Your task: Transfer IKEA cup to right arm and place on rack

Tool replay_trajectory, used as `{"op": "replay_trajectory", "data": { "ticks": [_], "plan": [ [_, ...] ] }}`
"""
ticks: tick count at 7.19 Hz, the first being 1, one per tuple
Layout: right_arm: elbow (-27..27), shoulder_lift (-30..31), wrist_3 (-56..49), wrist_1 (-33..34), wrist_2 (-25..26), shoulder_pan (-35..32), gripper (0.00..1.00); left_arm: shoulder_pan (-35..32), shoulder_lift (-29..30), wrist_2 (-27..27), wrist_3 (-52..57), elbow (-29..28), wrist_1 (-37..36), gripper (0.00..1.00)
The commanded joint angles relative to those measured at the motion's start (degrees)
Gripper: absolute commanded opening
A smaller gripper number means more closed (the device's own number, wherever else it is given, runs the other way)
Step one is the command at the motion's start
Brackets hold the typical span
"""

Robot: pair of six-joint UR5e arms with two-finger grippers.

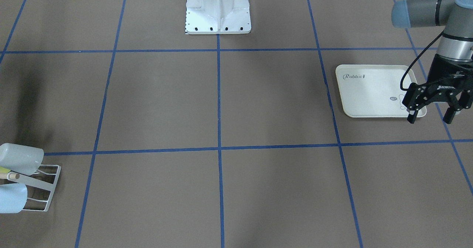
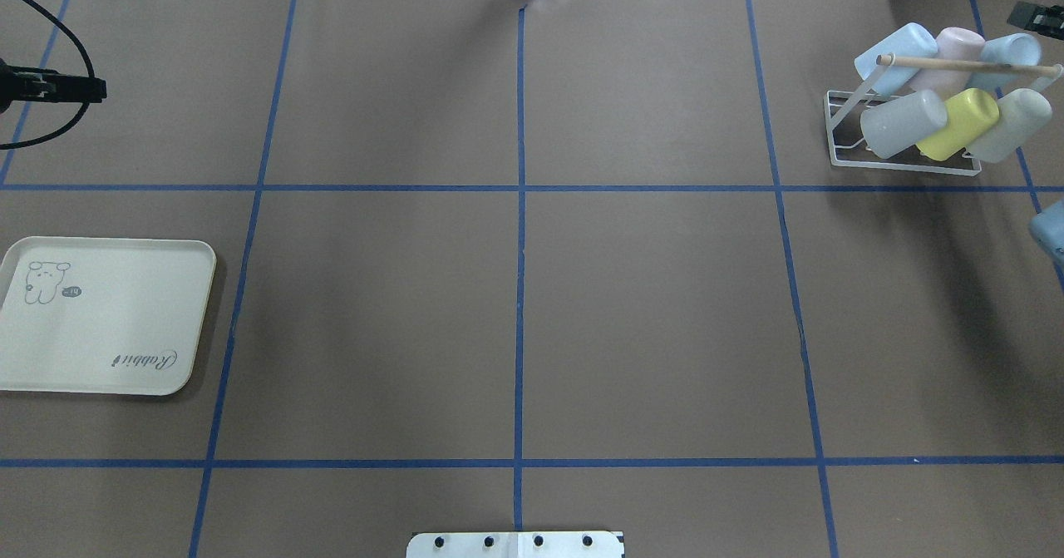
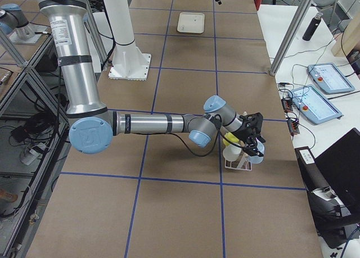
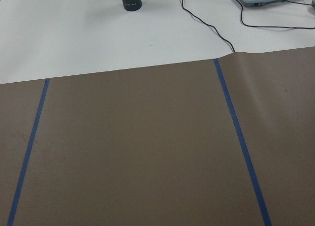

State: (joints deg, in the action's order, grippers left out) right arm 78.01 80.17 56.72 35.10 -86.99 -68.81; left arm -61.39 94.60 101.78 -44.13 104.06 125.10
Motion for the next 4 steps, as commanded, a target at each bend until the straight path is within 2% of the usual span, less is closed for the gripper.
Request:
{"op": "replay_trajectory", "data": {
  "ticks": [1, 3, 4],
  "plan": [
    [0.91, -0.71, -0.21, -0.03, -0.63, 0.34, 1.0, -1.7, 0.15, 0.35, 2.62, -0.52, -0.46, 1.0],
    [1.8, -0.81, -2.22, 0.5, -7.46, -0.87, 1.0, -7.4, 0.15, 1.05, 16.99, -0.7, -5.98, 1.0],
    [2.32, -0.89, -10.59, 2.68, -11.93, -3.76, 1.0, -12.39, 0.49, 8.54, 20.88, -0.88, -10.97, 1.0]
  ]
}}
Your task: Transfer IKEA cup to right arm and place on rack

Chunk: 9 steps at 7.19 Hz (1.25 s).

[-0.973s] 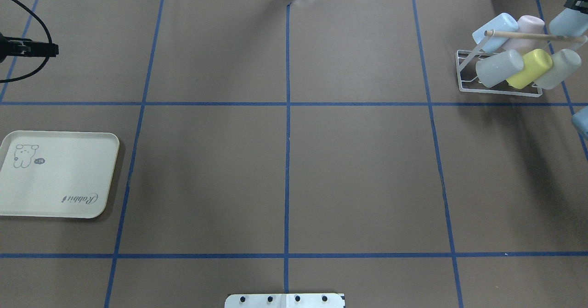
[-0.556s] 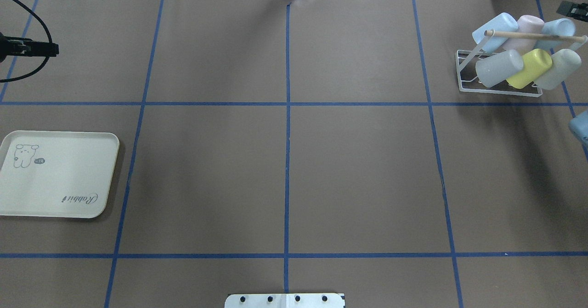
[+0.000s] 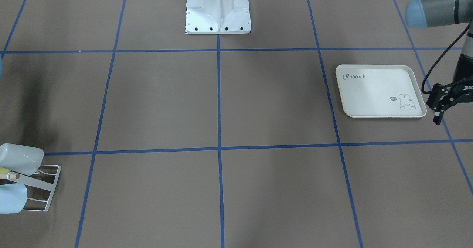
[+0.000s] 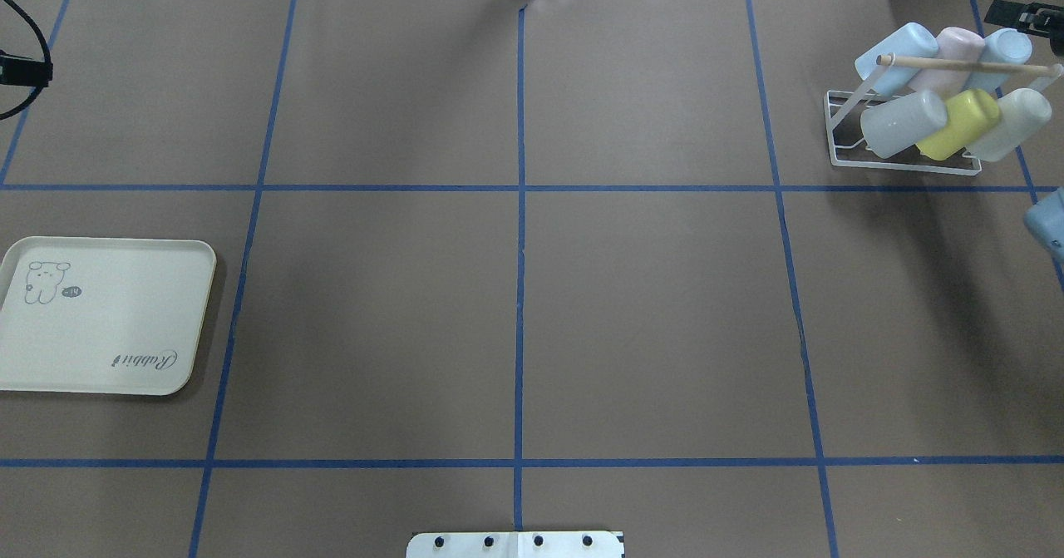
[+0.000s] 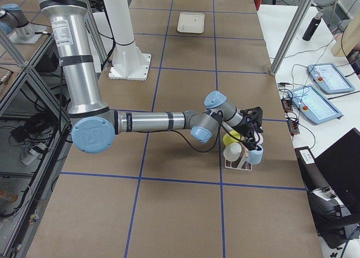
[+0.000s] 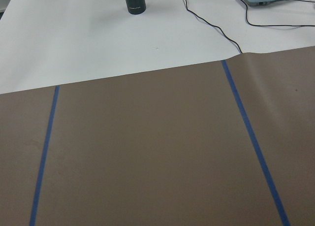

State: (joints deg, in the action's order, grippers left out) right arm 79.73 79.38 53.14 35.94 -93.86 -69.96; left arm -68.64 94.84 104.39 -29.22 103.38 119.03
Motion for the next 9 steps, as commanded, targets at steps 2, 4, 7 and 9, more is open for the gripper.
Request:
{"op": "replay_trajectory", "data": {
  "ticks": [2, 4, 7, 9],
  "plan": [
    [4.61, -0.46, -29.22, 16.88, -17.34, -11.64, 1.0, -12.64, 1.57, 18.25, 11.71, -0.2, -17.37, 1.0],
    [12.25, 0.5, -44.27, 39.52, -32.02, -19.4, 1.0, -15.81, 0.87, 23.56, 21.16, -0.11, -28.97, 1.0],
    [23.16, 4.01, -55.85, 63.78, -34.28, -19.78, 1.0, -20.83, -0.43, 34.71, 26.9, -4.74, -35.1, 1.0],
    [23.28, 6.13, -55.16, 63.81, -39.0, -19.78, 1.0, -22.5, -1.15, 33.96, 34.93, -7.22, -35.27, 1.0]
  ]
}}
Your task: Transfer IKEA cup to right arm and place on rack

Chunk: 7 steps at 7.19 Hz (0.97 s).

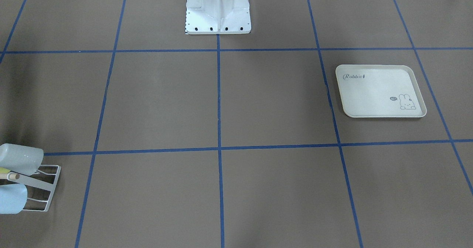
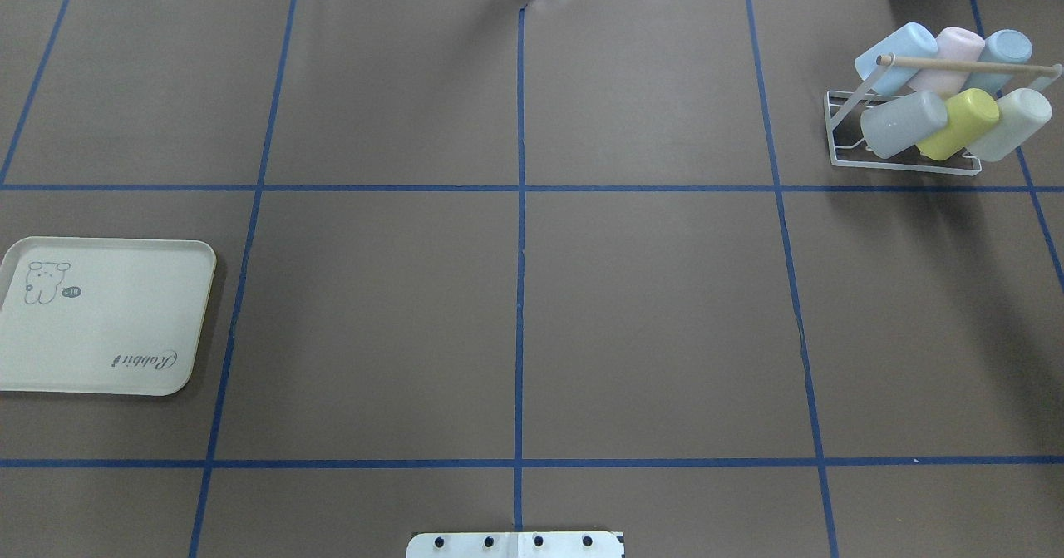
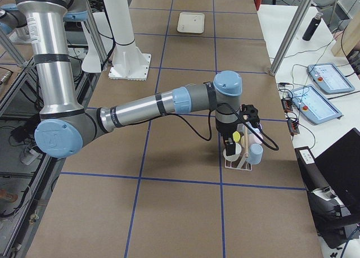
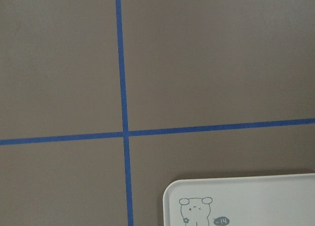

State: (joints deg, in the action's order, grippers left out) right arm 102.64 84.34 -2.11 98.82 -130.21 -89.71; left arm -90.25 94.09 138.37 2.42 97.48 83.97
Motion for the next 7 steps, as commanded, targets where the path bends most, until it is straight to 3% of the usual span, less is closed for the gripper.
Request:
{"op": "replay_trajectory", "data": {
  "ticks": [1, 5, 7],
  "plan": [
    [0.37, 1.26, -0.35, 0.93, -2.86, 0.06, 1.0, -0.98, -0.83, -0.03, 3.81, -0.81, -0.03, 1.0],
    [0.83, 4.42, -0.09, 0.32, -2.95, 0.15, 1.0, -1.6, -7.85, -1.51, 3.12, 4.47, 2.6, 1.0],
    [1.16, 4.78, 0.08, 0.32, -6.89, 0.06, 1.0, -1.51, -7.43, -1.44, 3.11, 3.95, 2.6, 1.0]
  ]
}}
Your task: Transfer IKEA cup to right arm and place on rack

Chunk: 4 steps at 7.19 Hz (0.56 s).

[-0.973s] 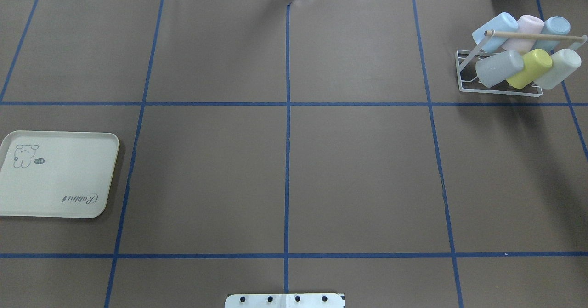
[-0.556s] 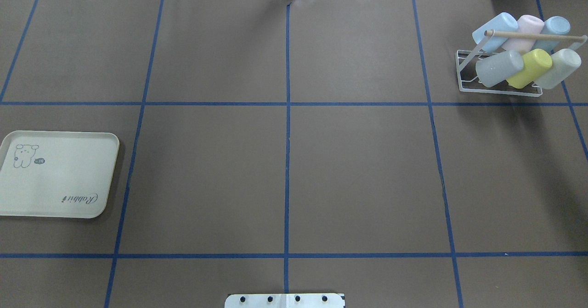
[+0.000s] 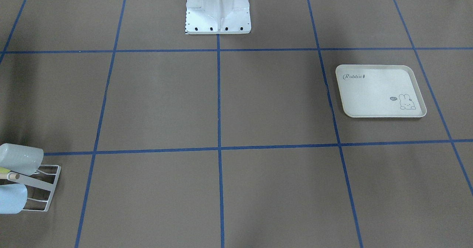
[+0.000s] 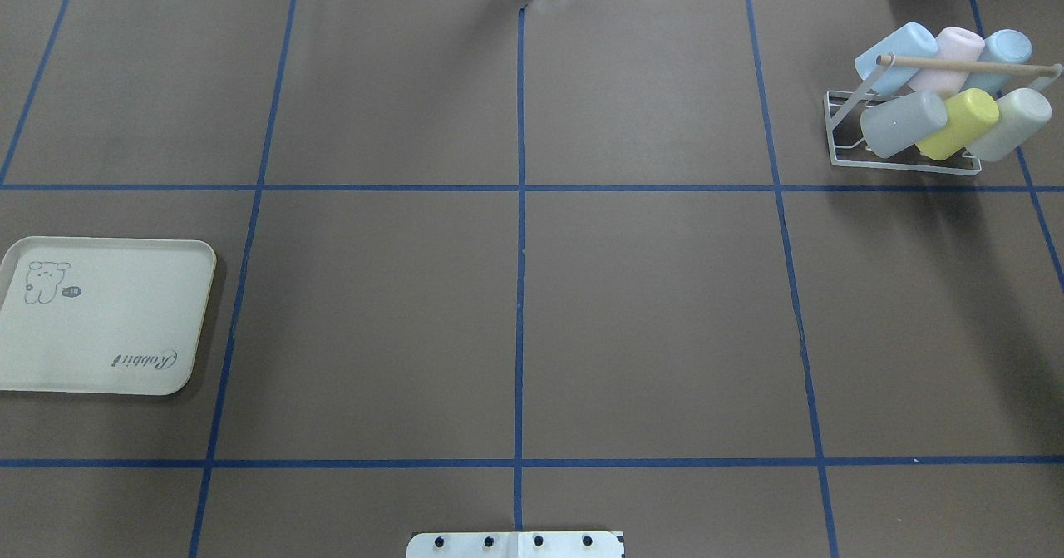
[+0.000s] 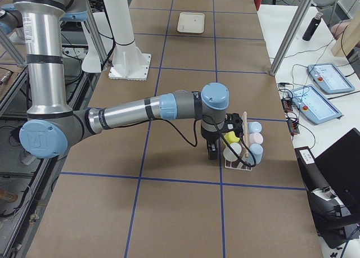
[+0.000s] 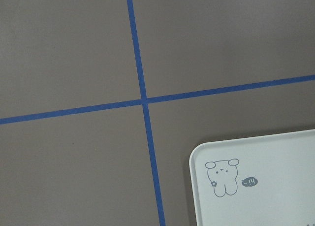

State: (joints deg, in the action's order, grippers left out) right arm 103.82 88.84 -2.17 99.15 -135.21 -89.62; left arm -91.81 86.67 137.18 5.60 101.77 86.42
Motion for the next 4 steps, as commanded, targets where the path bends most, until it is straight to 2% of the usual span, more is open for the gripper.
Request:
{"op": "replay_trajectory", "data": {
  "ticks": [1, 4],
  "plan": [
    [-0.37, 0.28, 0.14, 0.0, -1.9, -0.03, 1.0, -0.12, -0.36, -0.24, 0.03, 0.61, 0.24, 1.0],
    [-0.2, 0.72, 0.23, -0.09, -1.9, -0.03, 1.0, -0.21, -0.45, 0.11, 0.03, 1.32, 0.24, 1.0]
  ]
}}
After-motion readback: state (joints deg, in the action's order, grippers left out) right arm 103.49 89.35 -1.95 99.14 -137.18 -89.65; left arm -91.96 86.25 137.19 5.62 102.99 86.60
